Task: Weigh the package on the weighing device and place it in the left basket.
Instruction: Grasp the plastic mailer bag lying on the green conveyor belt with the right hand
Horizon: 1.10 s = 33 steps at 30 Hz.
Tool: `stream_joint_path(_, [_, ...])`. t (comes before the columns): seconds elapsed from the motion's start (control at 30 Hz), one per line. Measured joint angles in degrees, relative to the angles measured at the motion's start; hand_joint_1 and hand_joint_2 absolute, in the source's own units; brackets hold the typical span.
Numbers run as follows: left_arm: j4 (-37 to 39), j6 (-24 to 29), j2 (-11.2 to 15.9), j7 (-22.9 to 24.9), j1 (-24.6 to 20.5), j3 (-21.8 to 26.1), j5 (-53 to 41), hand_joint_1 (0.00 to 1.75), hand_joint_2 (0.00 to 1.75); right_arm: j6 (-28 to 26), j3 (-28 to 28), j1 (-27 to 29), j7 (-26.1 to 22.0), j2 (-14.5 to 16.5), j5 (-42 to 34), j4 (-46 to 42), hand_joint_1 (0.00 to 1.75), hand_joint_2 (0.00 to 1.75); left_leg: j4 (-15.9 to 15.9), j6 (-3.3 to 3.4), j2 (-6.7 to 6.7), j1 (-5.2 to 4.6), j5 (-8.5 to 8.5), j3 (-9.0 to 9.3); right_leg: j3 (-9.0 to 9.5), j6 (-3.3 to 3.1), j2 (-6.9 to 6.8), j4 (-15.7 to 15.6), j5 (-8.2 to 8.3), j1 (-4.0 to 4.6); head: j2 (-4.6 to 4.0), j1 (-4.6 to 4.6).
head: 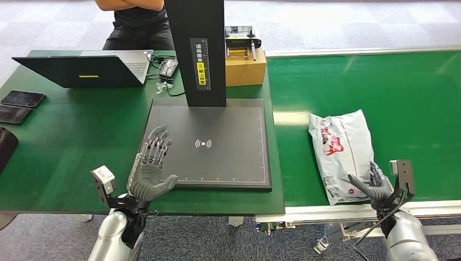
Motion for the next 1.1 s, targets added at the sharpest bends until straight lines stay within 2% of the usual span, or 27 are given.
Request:
stream_joint_path(0.1, [0.0,0.3,-0.1,-0.1,0.0,0.1,-0.3,0.0,1.75,9.2,-2.5,0.0,1.6,0.7,-5.6,1.1,0.0,1.75,0.0,-0.01,-0.02,0.0,0.01,0.01,0.0,0.0,-0.01,0.0,0.02,0.0,0.0,0.0])
stream_joint_path(0.17, [0.0,0.5,-0.1,-0.1,0.1,0.1,-0.4,0.0,1.75,12.0,-3.3,0.0,2.4,1.5,-7.1,1.5,0.0,1.75,0.0,-0.02,-0.02,0.0,0.02,0.01,0.0,-0.02,-0.02,0.0,0.03,0.01,0.0,-0.01])
stream_joint_path(0.43, [-0.3,-1.2,-0.2,0.2,0.8,1.0,1.6,0.0,1.75,10.8,-3.2,-0.8,4.5,3.8,-11.0,1.9,0.0,1.75,0.0,-0.03,-0.03,0.04,0.03,-0.01,-0.01,-0.04,-0.01,0.0,0.01,0.06,0.0,-0.01])
stream_joint_path(0.5, [-0.5,-1.3,-0.3,0.3,1.1,1.2,1.8,0.0,1.75,7.6,-2.5,-1.1,4.9,4.2,-10.6,1.9,0.0,1.75,0.0,-0.03,-0.04,0.04,0.03,0.0,0.0,-0.03,-0.02,0.0,0.01,0.05,0.0,-0.01])
stream_joint_path(0.57, [-0.9,-1.0,-0.3,0.6,1.4,1.3,1.9,0.0,1.75,1.7,-0.6,-1.7,5.2,4.3,-8.4,1.8,0.0,1.75,0.0,-0.03,-0.03,0.04,0.03,0.04,0.04,-0.03,-0.01,0.0,0.02,0.05,0.0,-0.01])
stream_joint_path(0.73, [-2.9,-0.8,-0.6,2.8,2.4,2.0,2.1,0.0,1.75,-19.9,8.7,-3.9,9.8,4.4,1.8,1.1,0.0,1.75,0.0,0.06,-0.18,0.01,0.08,0.22,0.25,0.05,-0.17,0.0,-0.01,0.03,0.0,-0.01])
stream_joint_path(0.8, [-3.4,-0.9,-0.7,3.7,2.4,2.3,2.3,0.0,1.75,-25.5,13.2,-4.4,13.3,4.3,6.1,0.8,0.0,1.75,0.0,0.11,-0.35,-0.01,0.12,0.22,0.32,0.09,-0.33,0.0,-0.02,0.01,0.0,0.01])
stream_joint_path(0.87, [-3.6,-1.0,-0.7,4.2,2.4,2.5,2.4,0.0,1.75,-28.4,17.4,-4.8,17.0,4.2,10.1,0.6,0.0,1.75,0.0,0.14,-0.41,-0.02,0.14,0.24,0.36,0.11,-0.4,0.0,-0.01,-0.01,0.0,0.0])
stream_joint_path(0.97, [-3.6,-1.0,-0.9,4.5,2.1,2.6,2.5,0.0,1.75,-29.5,22.5,-5.1,21.2,3.9,14.5,0.3,0.0,1.75,0.0,0.16,-0.42,-0.03,0.14,0.24,0.38,0.13,-0.41,0.0,-0.01,-0.03,0.0,0.0])
stream_joint_path(1.1, [-3.6,-1.0,-1.0,4.6,1.4,2.6,2.6,0.0,1.75,-28.1,27.1,-5.2,23.1,3.4,16.5,0.2,0.02,1.75,0.1,0.17,-0.43,-0.03,0.13,0.23,0.38,0.16,-0.41,-0.1,-0.03,-0.03,0.0,-0.01])
